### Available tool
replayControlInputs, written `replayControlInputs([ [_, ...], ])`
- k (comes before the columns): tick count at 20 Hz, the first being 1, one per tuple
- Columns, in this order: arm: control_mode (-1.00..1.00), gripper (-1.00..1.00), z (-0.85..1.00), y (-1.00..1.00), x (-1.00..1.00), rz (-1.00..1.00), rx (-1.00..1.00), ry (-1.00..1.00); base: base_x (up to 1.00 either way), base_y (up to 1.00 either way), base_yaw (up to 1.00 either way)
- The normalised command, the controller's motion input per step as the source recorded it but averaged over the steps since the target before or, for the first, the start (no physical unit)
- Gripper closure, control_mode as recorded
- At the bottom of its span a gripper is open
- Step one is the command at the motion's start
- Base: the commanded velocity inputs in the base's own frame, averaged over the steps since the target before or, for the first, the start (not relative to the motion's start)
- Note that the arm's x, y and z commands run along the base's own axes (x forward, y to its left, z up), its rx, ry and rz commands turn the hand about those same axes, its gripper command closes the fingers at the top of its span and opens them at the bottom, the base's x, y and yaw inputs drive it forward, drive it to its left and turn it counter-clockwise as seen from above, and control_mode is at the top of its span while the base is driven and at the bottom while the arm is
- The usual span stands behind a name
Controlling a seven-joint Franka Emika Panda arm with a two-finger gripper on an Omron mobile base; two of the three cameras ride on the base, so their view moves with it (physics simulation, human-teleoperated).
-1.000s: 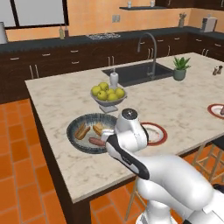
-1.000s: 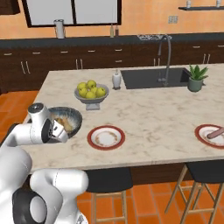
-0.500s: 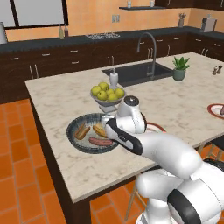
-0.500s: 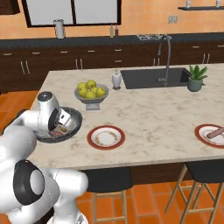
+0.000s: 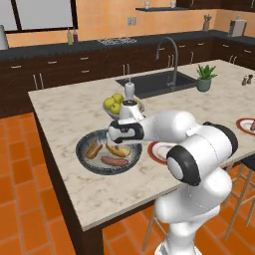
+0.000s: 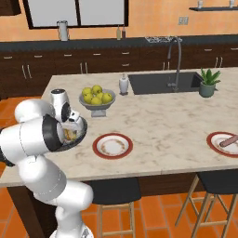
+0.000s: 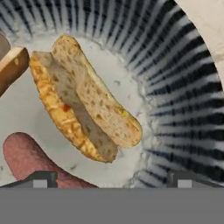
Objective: Place one bun and one sausage from the bowl on each plate.
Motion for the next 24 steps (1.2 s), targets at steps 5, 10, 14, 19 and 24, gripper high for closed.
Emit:
replayControlInputs([
  [5, -1.0, -1.0, -0.5, 0.03, 0.19, 0.0, -0.06, 0.02, 0.0, 0.0, 0.0],
  [10, -1.0, -1.0, -0.35, 0.03, 0.22, 0.0, -0.05, -0.02, 0.0, 0.0, 0.0],
  [14, -1.0, -1.0, -0.22, 0.08, -0.06, 0.0, -0.07, -0.03, 0.0, 0.0, 0.0],
  [19, -1.0, -1.0, 0.03, -0.03, -0.06, 0.0, 0.01, -0.02, 0.0, 0.0, 0.0],
  [24, -1.0, -1.0, -0.09, -0.27, 0.0, 0.05, 0.05, -0.17, 0.0, 0.0, 0.0],
])
